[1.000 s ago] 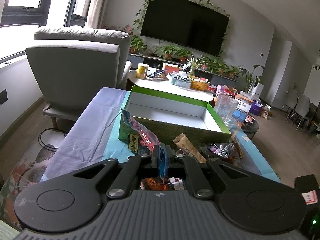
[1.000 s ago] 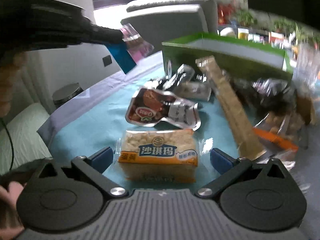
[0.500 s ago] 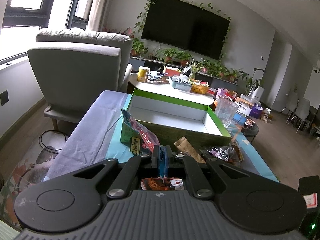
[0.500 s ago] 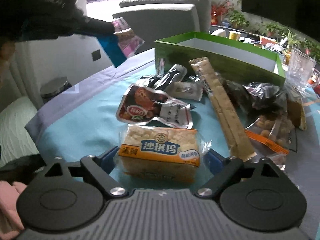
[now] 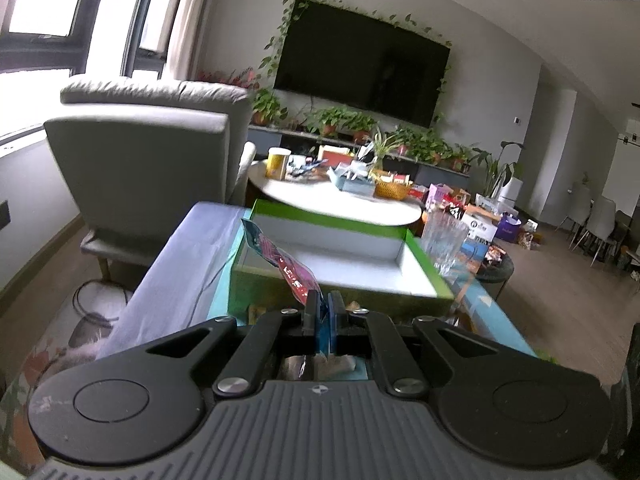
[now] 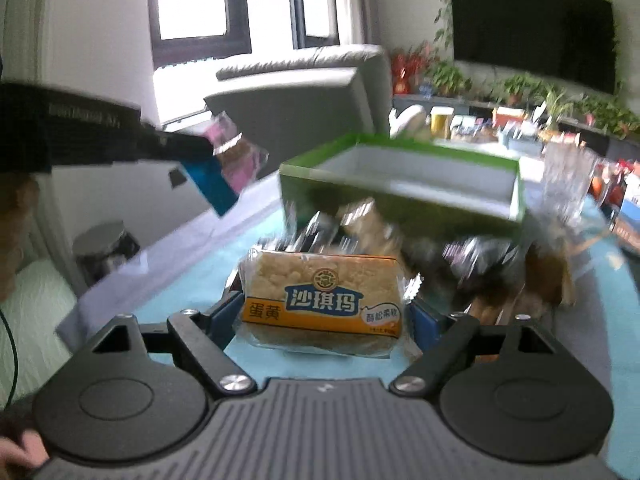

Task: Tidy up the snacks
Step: 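Lower the sachima into the green box with the right tool while the left tool releases the pink packet there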

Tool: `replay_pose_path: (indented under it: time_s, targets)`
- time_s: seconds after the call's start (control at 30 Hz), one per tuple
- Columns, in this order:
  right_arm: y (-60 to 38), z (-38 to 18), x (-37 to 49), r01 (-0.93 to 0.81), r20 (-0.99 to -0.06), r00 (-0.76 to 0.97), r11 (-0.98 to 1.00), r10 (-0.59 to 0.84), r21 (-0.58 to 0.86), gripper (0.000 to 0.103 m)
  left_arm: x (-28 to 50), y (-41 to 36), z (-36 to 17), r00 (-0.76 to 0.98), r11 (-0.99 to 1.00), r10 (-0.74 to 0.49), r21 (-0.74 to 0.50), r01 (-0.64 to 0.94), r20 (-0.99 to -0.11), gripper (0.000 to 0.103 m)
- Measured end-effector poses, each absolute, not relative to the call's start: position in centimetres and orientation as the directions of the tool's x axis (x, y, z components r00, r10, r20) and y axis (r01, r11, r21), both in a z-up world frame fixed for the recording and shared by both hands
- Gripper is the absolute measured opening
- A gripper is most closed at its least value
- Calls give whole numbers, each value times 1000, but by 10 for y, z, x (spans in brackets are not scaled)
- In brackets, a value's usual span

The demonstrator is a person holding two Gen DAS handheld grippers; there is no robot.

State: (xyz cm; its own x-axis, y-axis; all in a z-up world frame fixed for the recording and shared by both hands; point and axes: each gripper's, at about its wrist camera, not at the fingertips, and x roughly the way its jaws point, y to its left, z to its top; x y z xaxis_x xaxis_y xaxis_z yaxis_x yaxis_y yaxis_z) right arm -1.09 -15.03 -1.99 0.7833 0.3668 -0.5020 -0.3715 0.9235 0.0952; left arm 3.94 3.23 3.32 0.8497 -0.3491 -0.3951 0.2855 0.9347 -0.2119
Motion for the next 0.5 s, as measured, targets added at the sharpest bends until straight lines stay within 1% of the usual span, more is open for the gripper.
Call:
replay_pose_path:
  time_s: [0.1, 0.2, 0.5]
  targets:
    - [-159, -9, 4, -327, -468, 816, 939, 338, 109, 54, 54, 24, 43, 847, 931, -362, -203, 304, -390, 4]
    - [-169, -4, 26, -265, -456, 839, 955, 297, 134, 54, 75, 17, 48, 843, 930, -364, -199, 308, -397, 4]
    - [-188, -9, 97, -144, -478, 850, 970, 222, 195, 54, 144, 1, 47, 834, 935, -354, -187, 301, -424, 4]
